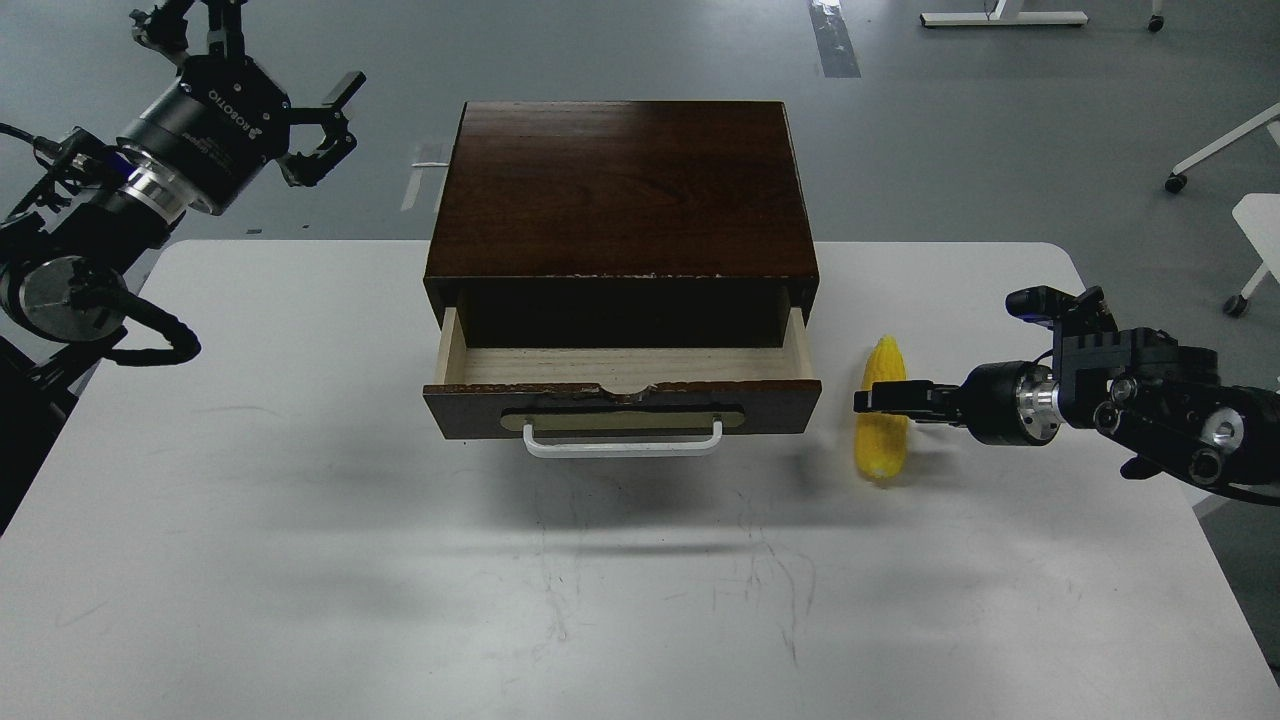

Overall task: Put corn in drawer with both arms
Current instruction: 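Reach the right gripper to the yellow corn and grasp it, then lift the corn with the right gripper and carry it over the drawer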

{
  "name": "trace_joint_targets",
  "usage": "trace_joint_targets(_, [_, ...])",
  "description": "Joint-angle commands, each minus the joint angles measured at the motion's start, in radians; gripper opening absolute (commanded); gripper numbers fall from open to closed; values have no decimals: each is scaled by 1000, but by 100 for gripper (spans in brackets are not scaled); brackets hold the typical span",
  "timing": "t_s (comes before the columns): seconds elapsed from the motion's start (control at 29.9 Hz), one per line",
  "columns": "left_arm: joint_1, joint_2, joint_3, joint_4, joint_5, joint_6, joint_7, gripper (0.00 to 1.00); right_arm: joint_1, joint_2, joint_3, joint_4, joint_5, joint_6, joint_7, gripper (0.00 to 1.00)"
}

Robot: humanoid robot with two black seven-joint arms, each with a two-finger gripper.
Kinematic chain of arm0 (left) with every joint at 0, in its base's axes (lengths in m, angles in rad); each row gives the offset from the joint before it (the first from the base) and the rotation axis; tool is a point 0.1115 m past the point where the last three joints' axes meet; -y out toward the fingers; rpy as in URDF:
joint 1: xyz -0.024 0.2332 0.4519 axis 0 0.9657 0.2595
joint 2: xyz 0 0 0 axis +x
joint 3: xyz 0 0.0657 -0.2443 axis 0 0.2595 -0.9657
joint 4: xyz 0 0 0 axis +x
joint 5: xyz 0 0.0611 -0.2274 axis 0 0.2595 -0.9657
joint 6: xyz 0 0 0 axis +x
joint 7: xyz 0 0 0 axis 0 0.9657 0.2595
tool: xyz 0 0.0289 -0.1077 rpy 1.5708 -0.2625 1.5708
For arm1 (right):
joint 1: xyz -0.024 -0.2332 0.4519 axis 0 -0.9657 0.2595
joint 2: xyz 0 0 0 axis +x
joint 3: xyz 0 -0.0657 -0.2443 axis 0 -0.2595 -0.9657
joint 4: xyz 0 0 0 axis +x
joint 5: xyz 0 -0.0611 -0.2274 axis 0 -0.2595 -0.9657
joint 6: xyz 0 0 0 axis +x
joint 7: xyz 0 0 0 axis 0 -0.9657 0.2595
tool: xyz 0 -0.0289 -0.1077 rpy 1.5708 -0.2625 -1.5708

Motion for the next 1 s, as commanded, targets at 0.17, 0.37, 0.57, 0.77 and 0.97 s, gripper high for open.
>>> trace_joint_targets(0.17, [0, 0, 0, 0, 0, 0, -2, 99, -5, 12, -4, -16, 4, -4, 8, 54])
trace_joint_targets(0.37, [0, 7, 0, 0, 0, 0, -2, 99, -8, 7, -4, -16, 4, -15, 21, 30])
trace_joint_targets(0.57, [2, 10, 2, 0, 12, 0, -2, 99, -6, 3, -9, -13, 4, -15, 21, 11])
trace_joint_targets(0.77, [0, 7, 3, -2, 14, 0, -2, 99, 33, -79, 7, 27, 16, -24, 21, 0])
trace_joint_targets(0.97, [0, 5, 3, -2, 14, 0, -2, 99, 190, -221, 7, 156, 19, -35, 25, 0])
